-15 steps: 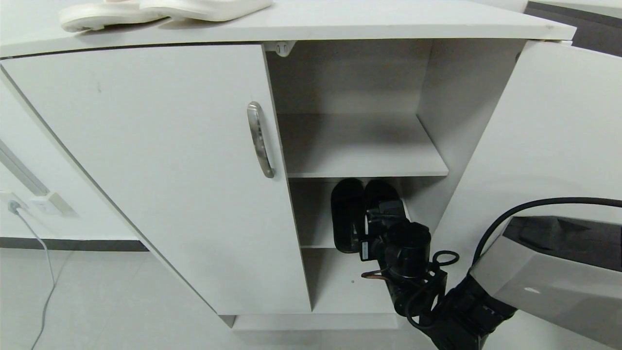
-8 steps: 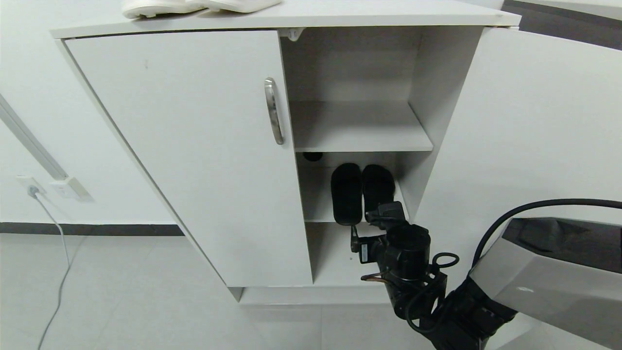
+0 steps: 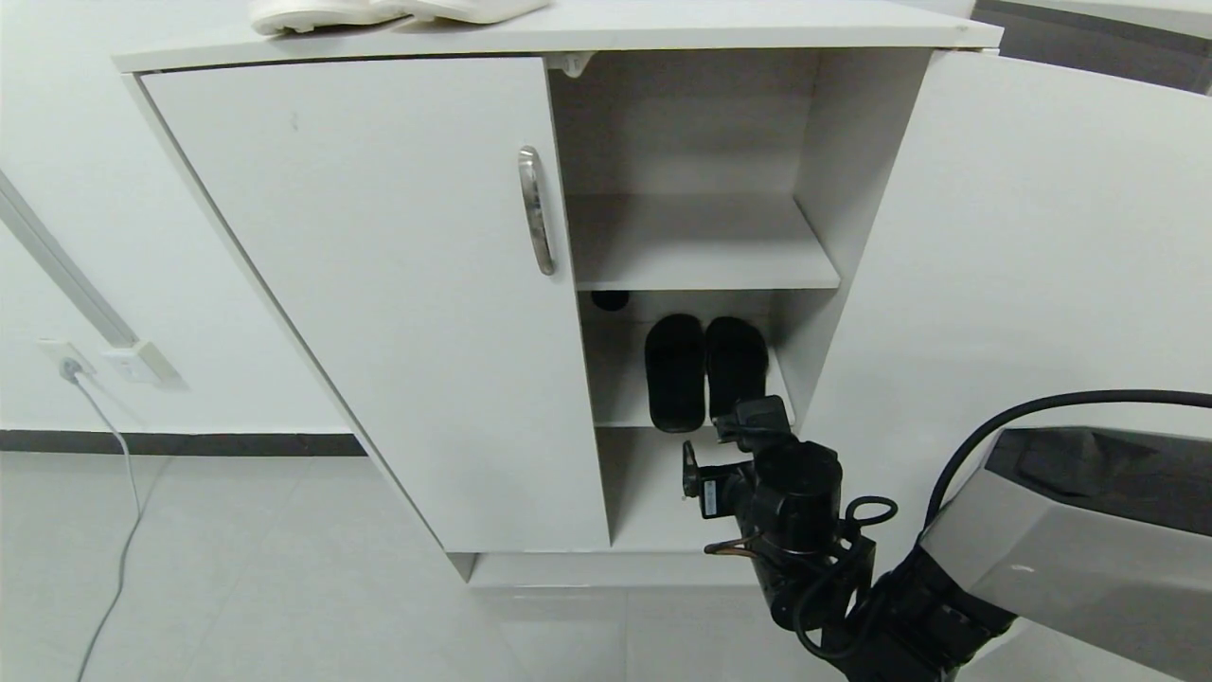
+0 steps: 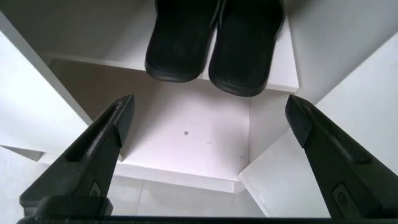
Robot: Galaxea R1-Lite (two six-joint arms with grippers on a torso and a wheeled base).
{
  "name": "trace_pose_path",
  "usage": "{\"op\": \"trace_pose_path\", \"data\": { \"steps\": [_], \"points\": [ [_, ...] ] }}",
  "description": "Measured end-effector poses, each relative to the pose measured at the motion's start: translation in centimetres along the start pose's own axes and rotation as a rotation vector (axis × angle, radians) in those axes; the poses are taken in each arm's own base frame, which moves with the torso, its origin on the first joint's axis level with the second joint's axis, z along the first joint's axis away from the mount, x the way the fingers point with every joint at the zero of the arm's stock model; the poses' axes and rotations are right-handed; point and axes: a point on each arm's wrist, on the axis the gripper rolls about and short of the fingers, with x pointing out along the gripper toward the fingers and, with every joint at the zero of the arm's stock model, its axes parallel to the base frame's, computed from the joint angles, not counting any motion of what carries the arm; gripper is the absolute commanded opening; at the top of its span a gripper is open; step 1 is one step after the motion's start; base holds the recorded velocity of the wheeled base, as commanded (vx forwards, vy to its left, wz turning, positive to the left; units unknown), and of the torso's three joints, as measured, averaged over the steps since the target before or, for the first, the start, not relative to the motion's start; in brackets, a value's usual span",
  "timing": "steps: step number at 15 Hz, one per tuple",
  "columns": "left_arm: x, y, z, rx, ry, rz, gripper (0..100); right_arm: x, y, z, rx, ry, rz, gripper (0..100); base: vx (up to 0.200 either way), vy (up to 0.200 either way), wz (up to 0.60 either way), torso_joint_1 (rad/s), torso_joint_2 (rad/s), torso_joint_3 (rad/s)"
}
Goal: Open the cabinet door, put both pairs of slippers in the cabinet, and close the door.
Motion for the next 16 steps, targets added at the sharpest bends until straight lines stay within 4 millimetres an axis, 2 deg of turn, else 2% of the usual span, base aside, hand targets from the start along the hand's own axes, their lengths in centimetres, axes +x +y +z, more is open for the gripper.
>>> {"op": "trace_pose_path", "data": {
  "steps": [3,13,16],
  "points": [
    [0.0,0.0,0.0,0.001,0.0,0.0,0,-0.17,-0.02,0.13,-0.004,-0.004,0.002,100,0.0,0.0,0.0,0.002,0.0,0.032],
    [0.0,0.0,0.0,0.0,0.0,0.0,0,-0.47,-0.01,0.14,-0.019,-0.015,0.006,100,0.0,0.0,0.0,0.002,0.0,0.186],
    [0.0,0.0,0.0,0.0,0.0,0.0,0,-0.49,0.0,0.16,-0.019,-0.016,0.007,100,0.0,0.0,0.0,0.002,0.0,0.033]
  ]
}}
